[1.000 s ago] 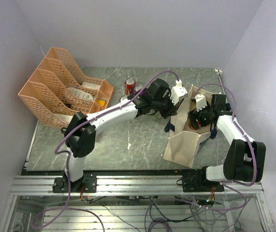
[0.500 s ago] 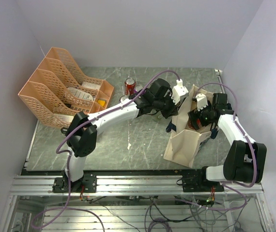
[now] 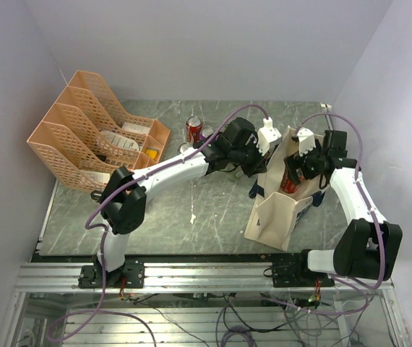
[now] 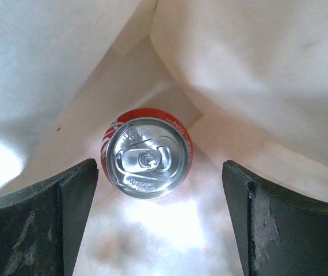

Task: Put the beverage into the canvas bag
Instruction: Place the drink in the canvas bag.

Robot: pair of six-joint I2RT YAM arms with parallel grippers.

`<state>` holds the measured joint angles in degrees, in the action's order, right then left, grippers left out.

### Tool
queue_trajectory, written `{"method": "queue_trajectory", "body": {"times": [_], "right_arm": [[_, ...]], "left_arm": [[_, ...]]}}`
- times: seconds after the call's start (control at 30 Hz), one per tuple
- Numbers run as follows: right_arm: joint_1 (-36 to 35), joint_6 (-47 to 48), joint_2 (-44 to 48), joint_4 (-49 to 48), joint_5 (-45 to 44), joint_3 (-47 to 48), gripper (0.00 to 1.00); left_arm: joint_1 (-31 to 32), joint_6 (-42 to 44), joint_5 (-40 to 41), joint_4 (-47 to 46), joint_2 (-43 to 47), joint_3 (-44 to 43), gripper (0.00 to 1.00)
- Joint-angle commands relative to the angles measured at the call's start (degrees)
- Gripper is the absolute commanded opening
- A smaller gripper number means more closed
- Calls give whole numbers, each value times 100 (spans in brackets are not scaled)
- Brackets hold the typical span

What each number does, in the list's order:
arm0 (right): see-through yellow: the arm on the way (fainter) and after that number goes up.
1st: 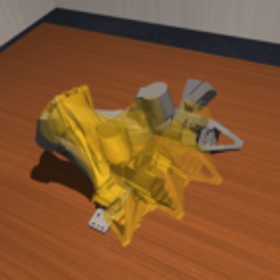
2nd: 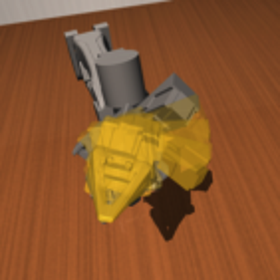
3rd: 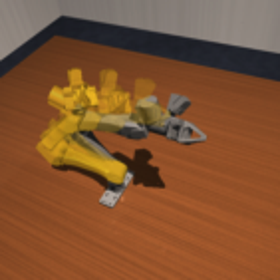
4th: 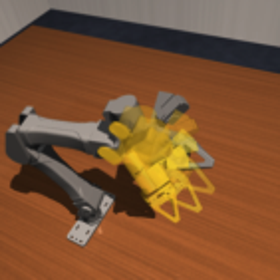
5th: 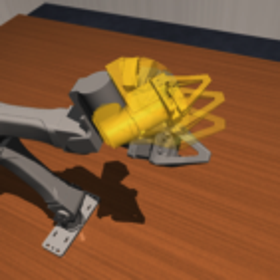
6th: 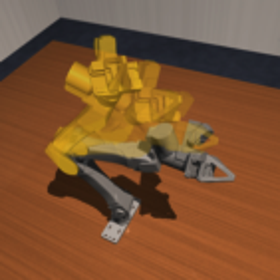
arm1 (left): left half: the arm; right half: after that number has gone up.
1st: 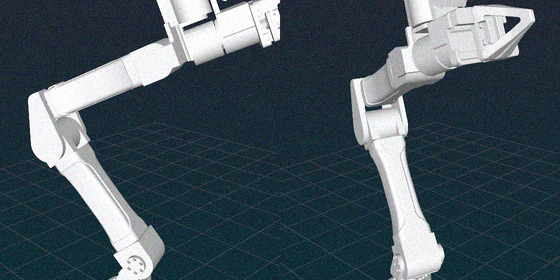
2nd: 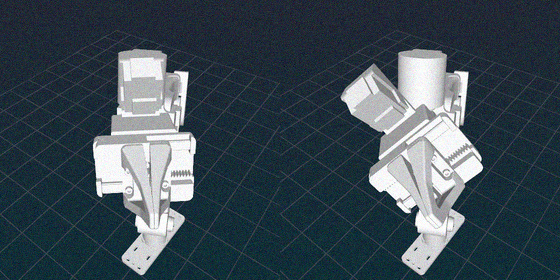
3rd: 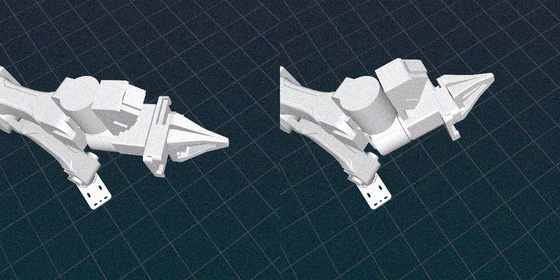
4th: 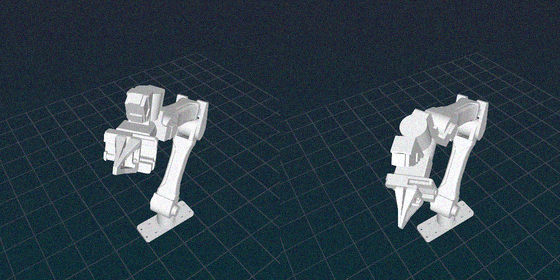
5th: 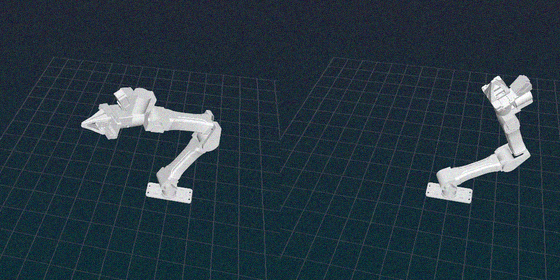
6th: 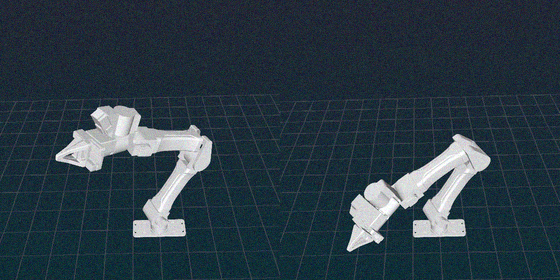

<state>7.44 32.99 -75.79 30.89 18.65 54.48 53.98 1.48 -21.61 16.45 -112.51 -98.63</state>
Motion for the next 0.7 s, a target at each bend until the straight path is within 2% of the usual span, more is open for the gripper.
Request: {"method": "queue_trajectory", "body": {"times": [0.0,0.33,0.67], "right_arm": [[47,-123,257,42,-51,472,89],[39,-494,488,364,135,1061,88],[-16,-1453,250,683,502,2406,87]], "left_arm": [[53,-42,55,-36,-116,-113,7],[50,23,54,-23,-140,-232,7],[60,196,87,62,-20,-398,10]]}}
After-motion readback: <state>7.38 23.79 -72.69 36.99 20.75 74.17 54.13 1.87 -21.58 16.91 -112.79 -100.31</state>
